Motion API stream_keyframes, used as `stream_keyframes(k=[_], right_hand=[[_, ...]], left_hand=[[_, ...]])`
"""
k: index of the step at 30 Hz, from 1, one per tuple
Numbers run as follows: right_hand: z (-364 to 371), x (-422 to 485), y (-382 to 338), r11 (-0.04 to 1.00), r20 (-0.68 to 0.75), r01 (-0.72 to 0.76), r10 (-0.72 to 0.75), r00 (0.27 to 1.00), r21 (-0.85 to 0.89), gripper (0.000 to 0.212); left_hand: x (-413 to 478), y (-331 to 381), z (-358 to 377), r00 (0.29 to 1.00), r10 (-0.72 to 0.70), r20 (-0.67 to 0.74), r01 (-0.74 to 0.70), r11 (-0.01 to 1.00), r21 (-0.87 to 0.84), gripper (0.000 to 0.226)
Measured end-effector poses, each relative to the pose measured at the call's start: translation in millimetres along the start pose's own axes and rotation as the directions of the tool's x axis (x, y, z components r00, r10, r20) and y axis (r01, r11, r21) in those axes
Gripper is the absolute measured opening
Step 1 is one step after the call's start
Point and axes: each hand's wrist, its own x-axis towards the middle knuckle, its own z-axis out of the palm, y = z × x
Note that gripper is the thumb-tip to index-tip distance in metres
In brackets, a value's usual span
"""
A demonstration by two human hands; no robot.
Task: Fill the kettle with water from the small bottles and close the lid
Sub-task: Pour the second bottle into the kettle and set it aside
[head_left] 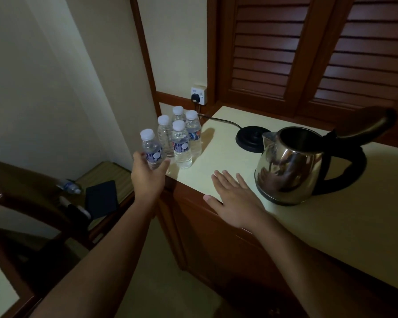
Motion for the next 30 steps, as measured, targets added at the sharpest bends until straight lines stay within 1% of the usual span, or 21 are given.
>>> stream_keyframes(k=[2,4,7,9,11,14,16,17,19,21,24,26,28,30], right_hand=[[0,-2,2,0.999,-0.027,0.003,-0.002,1.0,0.034,0.076],[0,-5,3,0.994,-0.089,0.012,-0.003,0.996,0.106,0.072],[-1,-14,3,0.965,-0.275,0.045,0.029,0.961,0.259,0.061],[-4,-25,2,0.92,-0.386,0.055,0.108,0.916,0.387,0.051],[-8,-38,0,0.844,-0.471,0.094,0.199,0.859,0.528,0.042],[-21,-59,0,0.774,-0.585,0.175,0.288,0.758,0.608,0.038],[-41,-71,1,0.739,-0.623,0.224,0.319,0.715,0.636,0.04],[-52,-76,3,0.739,-0.631,0.235,0.315,0.709,0.632,0.041],[-73,-87,7,0.776,-0.618,0.203,0.283,0.733,0.597,0.045],[-88,-95,16,0.828,-0.584,0.139,0.253,0.771,0.543,0.049],[-98,-105,35,0.912,-0.581,0.036,0.229,0.781,0.408,0.049],[-105,-110,45,0.939,-0.583,-0.018,0.228,0.78,0.344,0.042],[-112,-111,51,0.954,-0.607,-0.046,0.226,0.762,0.297,0.034],[-115,-111,53,0.963,-0.616,-0.061,0.215,0.758,0.261,0.033]], left_hand=[[-15,2,-6,1.0,-0.002,0.02,0.003,0.998,-0.069,0.041],[-34,2,-11,0.998,0.021,0.061,-0.015,0.995,-0.097,0.044],[-59,4,-12,0.979,0.099,0.18,-0.082,0.992,-0.097,0.052],[-70,6,-7,0.946,0.173,0.274,-0.147,0.983,-0.114,0.056],[-80,14,1,0.911,0.221,0.348,-0.183,0.973,-0.138,0.057],[-94,28,20,0.859,0.28,0.429,-0.221,0.958,-0.184,0.054],[-105,36,35,0.817,0.316,0.482,-0.236,0.946,-0.221,0.052],[-111,39,41,0.796,0.325,0.511,-0.228,0.943,-0.243,0.053],[-124,44,54,0.749,0.337,0.57,-0.206,0.937,-0.283,0.053],[-135,44,66,0.699,0.346,0.626,-0.197,0.935,-0.296,0.052],[-144,44,81,0.655,0.351,0.669,-0.22,0.936,-0.275,0.056],[-145,48,90,0.644,0.349,0.681,-0.22,0.937,-0.273,0.059],[-145,51,95,0.615,0.34,0.711,-0.201,0.94,-0.276,0.058],[-145,52,97,0.584,0.317,0.747,-0.17,0.948,-0.269,0.059]])
